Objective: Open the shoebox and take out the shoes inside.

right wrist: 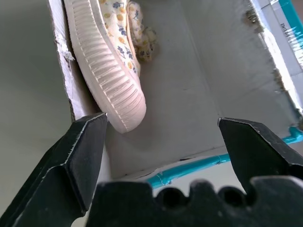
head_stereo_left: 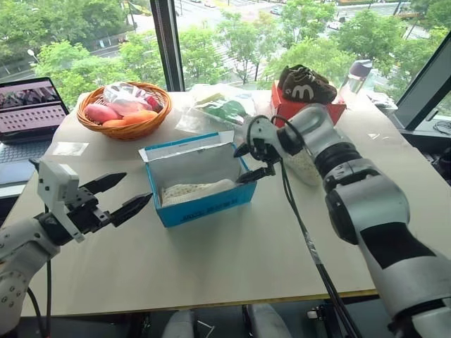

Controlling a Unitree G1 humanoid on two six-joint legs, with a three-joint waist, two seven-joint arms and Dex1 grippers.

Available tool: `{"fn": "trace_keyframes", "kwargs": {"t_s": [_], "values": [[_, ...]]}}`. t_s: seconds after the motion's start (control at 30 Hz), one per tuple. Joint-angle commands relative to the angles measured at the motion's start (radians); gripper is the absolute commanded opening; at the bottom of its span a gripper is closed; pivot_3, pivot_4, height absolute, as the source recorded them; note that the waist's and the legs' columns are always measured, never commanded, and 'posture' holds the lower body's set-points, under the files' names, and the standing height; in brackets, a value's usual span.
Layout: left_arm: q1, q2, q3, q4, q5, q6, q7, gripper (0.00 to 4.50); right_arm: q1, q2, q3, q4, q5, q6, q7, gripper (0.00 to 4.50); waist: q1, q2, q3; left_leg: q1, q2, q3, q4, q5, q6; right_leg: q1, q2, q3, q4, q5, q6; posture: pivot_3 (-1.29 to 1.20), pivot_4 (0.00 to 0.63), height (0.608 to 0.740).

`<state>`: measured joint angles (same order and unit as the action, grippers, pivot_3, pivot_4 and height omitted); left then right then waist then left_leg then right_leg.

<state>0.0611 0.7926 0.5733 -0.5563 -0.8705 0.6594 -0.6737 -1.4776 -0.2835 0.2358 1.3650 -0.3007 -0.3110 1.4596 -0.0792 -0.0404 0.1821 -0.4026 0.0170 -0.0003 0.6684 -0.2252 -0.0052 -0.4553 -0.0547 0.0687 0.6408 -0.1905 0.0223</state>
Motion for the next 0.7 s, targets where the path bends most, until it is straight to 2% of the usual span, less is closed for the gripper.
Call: {"fn": "trace_keyframes", "kwargs": {"t_s": [0.03,0.63,0.7], "values": [[0.007,0.011,0.039,-0.038,-0.021,0.001,0.015,4.50,0.004,0.011,0.010,-0.011,-0.015,-0.029,0.024,4.48,0.000,0.000,0.000,0.000,0.000,0.000,0.000,0.000,0.000,0.000,0.000,0.000,0.000,0.000,0.000,0.00,0.150,0.740],[0.012,-0.003,0.024,-0.053,-0.025,-0.016,0.055,4.50,-0.026,0.085,-0.027,-0.010,0.009,0.053,0.123,4.48,-0.020,0.000,0.000,0.000,0.000,0.000,0.000,0.000,0.000,0.000,0.000,0.000,0.000,0.000,0.000,0.00,0.150,0.740],[0.016,-0.004,0.026,-0.055,-0.026,-0.017,0.056,4.50,-0.026,0.087,-0.041,-0.009,0.019,0.077,0.116,3.97,-0.019,0.000,0.000,0.000,0.000,0.000,0.000,0.000,0.000,0.000,0.000,0.000,0.000,0.000,0.000,0.00,0.150,0.740]]}}
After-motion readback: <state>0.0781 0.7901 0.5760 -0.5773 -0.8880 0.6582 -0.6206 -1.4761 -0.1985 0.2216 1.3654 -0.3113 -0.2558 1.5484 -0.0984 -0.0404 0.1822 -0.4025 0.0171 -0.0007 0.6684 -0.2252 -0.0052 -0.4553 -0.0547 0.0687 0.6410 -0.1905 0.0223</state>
